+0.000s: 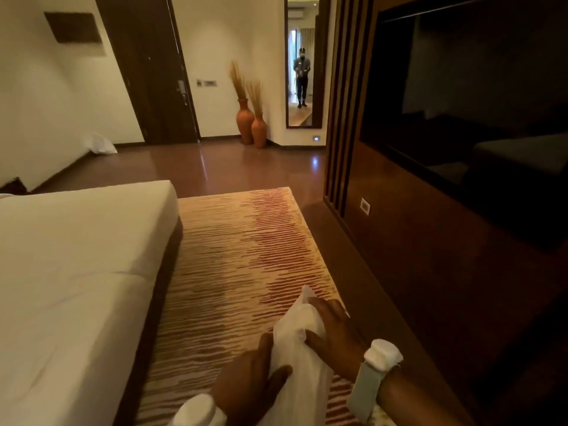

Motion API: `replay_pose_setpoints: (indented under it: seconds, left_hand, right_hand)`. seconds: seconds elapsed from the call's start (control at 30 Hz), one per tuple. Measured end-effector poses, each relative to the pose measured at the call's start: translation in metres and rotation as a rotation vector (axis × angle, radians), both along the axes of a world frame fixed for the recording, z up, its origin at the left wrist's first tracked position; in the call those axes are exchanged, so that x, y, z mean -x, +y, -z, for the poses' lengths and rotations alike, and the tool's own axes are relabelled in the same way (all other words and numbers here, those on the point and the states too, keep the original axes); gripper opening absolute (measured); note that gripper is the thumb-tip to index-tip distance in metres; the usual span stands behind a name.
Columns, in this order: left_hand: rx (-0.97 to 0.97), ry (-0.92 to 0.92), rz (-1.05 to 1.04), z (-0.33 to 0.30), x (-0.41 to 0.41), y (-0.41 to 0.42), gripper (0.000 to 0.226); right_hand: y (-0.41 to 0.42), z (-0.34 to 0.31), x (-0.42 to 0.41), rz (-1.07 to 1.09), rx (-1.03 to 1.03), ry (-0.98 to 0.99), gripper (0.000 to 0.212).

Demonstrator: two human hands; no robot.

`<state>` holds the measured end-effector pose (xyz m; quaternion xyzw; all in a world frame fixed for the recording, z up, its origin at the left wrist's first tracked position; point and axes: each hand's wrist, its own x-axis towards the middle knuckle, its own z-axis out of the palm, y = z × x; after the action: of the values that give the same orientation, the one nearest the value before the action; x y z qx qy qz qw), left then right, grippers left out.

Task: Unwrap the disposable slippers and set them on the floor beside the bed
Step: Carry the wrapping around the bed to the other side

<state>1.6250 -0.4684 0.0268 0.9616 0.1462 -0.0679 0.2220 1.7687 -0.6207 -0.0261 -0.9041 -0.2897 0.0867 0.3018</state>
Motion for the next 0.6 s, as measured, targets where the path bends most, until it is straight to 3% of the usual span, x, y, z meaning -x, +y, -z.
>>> replay_pose_setpoints:
  seconds: [0.1, 0.37, 0.6]
  left_hand:
    - [-0.006, 0.010, 0.036, 0.013, -0.053, 0.031, 0.083]
    - [-0.023, -0.095, 0.019, 0.013, -0.279, 0.164, 0.066]
    - [-0.039, -0.029, -0.004, 0.006, -0.409, 0.232, 0.068]
  right_hand:
    - [0.029, 0.008, -0.049, -0.024, 0.035, -0.034, 0.069]
    - [0.172, 0.000, -0.265, -0.029, 0.064, -0.044, 0.074]
    - [0.238, -0.018, -0.393, -0.079, 0.047, -0.018, 0.079]
